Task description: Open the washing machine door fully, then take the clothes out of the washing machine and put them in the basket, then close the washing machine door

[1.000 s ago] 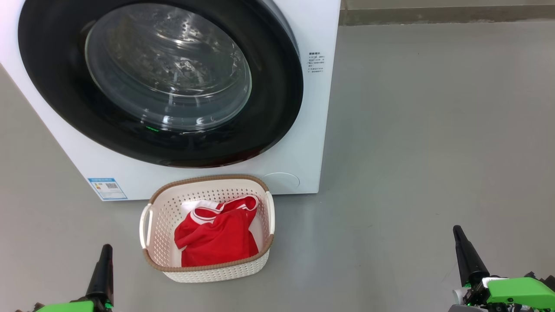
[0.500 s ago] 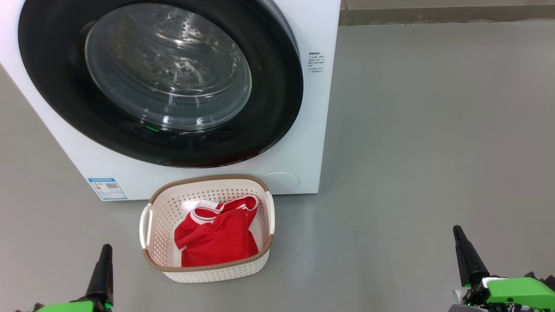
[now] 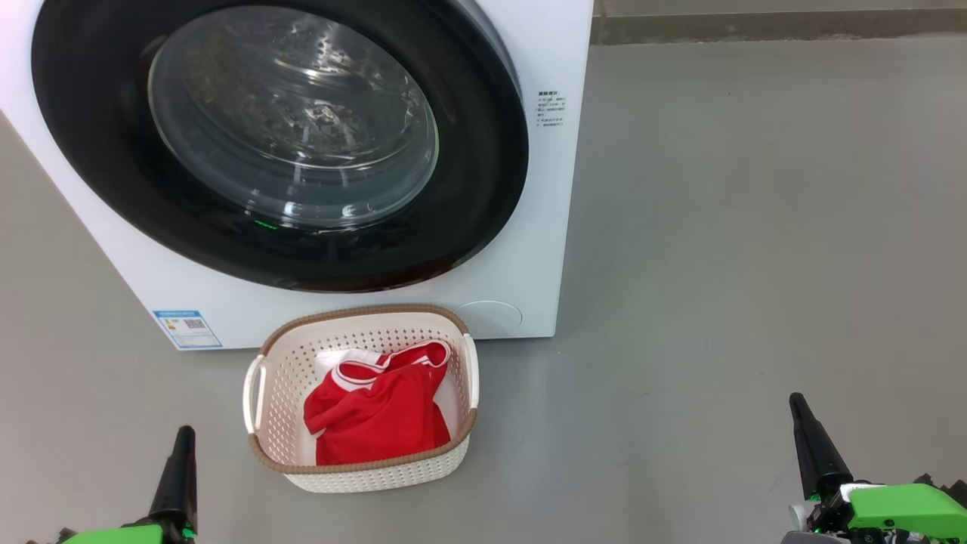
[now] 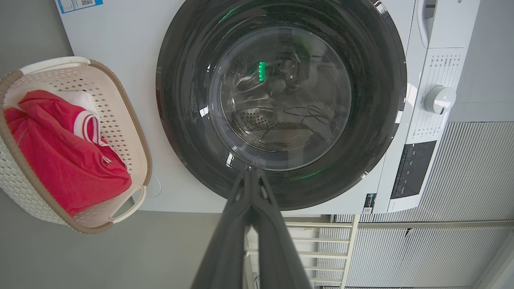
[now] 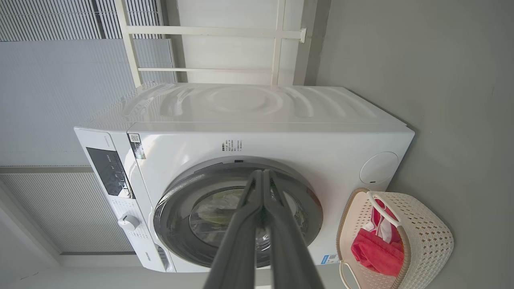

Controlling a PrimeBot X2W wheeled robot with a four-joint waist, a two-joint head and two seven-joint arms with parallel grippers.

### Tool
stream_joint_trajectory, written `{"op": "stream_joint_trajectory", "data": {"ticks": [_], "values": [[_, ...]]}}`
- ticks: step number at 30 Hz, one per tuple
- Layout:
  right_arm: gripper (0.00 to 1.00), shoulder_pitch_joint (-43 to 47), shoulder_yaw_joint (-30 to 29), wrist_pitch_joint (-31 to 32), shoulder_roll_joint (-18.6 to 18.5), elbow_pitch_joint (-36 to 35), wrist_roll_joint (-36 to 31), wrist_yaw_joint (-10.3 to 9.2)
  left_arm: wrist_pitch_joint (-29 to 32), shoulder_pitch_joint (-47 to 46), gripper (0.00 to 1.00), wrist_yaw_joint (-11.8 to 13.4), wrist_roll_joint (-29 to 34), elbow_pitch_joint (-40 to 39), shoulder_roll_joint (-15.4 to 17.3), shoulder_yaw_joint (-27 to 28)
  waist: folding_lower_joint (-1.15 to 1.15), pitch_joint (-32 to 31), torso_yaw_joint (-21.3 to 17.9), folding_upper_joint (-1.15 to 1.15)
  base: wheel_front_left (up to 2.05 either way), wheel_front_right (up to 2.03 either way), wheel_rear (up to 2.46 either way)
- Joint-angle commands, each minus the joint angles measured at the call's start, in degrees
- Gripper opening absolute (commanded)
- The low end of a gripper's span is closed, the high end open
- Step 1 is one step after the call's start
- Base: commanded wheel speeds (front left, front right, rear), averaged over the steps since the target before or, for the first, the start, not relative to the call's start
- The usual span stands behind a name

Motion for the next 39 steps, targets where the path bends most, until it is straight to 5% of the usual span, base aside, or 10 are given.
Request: {"op": "stream_joint_trajectory", "data": {"ticks": [1, 39], "values": [[0.00, -2.6, 1.3, 0.4, -0.2, -1.7, 0.3, -0.05, 0.3, -2.1, 0.00, -0.2, 0.1, -1.5, 0.8, 2.0, 0.00, 0.0, 0.0, 0.00, 0.00, 0.00, 0.00], [0.00, -2.6, 1.2, 0.5, -0.2, -1.7, 0.2, -0.05, 0.4, -2.2, 0.00, -0.2, 0.2, -1.5, 0.8, 2.0, 0.00, 0.0, 0.0, 0.00, 0.00, 0.00, 0.00]]}}
